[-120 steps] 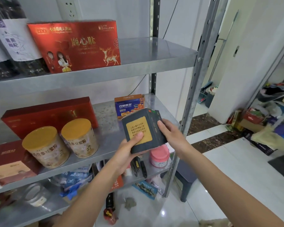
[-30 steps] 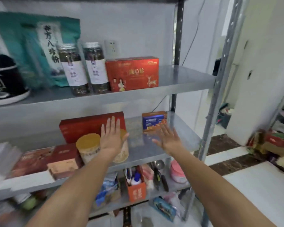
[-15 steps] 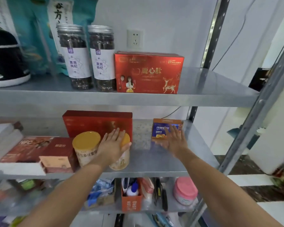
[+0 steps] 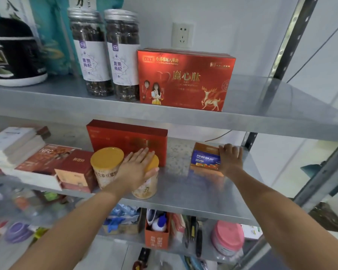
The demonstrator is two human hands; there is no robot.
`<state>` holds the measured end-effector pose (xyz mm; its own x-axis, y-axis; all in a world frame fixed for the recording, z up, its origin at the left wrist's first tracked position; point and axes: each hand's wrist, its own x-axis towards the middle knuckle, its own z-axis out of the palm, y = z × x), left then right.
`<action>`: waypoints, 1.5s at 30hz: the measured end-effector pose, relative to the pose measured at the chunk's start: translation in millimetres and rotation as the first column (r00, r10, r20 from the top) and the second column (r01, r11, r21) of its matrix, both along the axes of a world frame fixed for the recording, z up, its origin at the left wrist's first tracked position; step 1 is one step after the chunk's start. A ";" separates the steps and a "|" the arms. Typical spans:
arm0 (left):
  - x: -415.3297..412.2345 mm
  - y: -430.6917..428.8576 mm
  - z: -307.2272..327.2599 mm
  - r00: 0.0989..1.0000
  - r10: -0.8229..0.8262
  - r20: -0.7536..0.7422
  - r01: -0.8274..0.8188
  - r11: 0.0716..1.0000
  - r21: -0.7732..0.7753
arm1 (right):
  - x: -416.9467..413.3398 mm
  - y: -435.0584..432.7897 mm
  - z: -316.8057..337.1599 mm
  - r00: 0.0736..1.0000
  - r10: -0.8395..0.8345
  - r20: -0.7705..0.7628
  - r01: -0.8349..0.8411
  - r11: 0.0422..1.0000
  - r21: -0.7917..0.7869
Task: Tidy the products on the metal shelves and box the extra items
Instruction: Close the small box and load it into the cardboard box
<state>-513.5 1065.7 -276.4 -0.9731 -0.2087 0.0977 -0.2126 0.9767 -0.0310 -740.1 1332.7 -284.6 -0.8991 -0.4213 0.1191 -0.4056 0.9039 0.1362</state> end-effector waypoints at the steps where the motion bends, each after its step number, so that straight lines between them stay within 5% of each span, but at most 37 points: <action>1: 0.1 -0.2 0.1 1.000 0.001 0.005 -0.001 1.000 -0.001 | -1.9 1.6 -0.1 1.000 0.002 -0.018 -0.002 1.000 0.001; 6: -0.1 0.0 0.3 1.000 0.000 0.027 0.000 1.000 -0.004 | 5.3 4.1 -4.9 0.988 0.048 0.150 0.003 0.947 -0.320; 11: 2.8 4.6 3.9 0.999 0.016 -0.028 -0.016 1.000 0.003 | 41.6 19.7 -2.3 0.982 0.165 0.094 -0.108 0.894 -0.435; 15: 10.1 36.4 8.2 0.935 -0.151 -0.321 0.177 0.983 0.053 | 94.0 36.1 8.8 0.959 0.264 -0.106 -0.283 0.861 -0.421; 18: 15.4 70.6 8.3 0.912 -0.294 -0.284 0.348 0.923 0.162 | 139.1 43.1 20.0 0.914 0.298 -0.276 -0.389 0.839 -0.380; 23: 29.4 106.0 8.0 0.948 -0.255 -0.189 0.304 0.902 0.308 | 205.4 47.2 43.6 0.824 0.369 -0.429 -0.521 0.792 -0.319; 27: 67.0 109.4 3.8 0.878 -0.169 -0.448 0.403 0.768 0.498 | 250.9 54.5 51.8 0.805 0.350 -0.479 -0.546 0.752 -0.368; 31: 110.6 107.6 -4.1 0.889 -0.040 -0.456 0.439 0.357 0.824 | 290.4 69.5 54.7 0.928 0.266 -0.262 -0.373 0.629 -0.682; 34: 135.5 109.6 -5.9 0.874 -0.016 -0.486 0.481 0.177 0.859 | 318.9 73.5 50.1 0.962 0.240 -0.131 -0.248 0.561 -0.790; 37: 154.1 113.8 -5.6 0.859 -0.013 -0.511 0.508 0.137 0.850 | 344.6 68.2 42.0 0.942 0.099 -0.319 -0.318 0.562 -0.763; 41: 169.7 118.0 -7.3 0.895 0.032 -0.445 0.437 0.131 0.890 | 365.3 53.3 29.1 0.776 -0.111 -0.621 -0.473 0.547 -0.690; 45: 170.8 123.3 -4.3 0.941 0.106 -0.321 0.293 0.216 0.931 | 377.8 42.1 28.7 0.609 -0.020 -0.793 -0.629 0.598 -0.497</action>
<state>-342.6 1188.9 -280.7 -0.9607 -0.2425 0.1349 0.0814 0.2185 0.9724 -362.3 1374.8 -255.9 -0.2249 -0.1391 0.9644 -0.7491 0.6576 -0.0799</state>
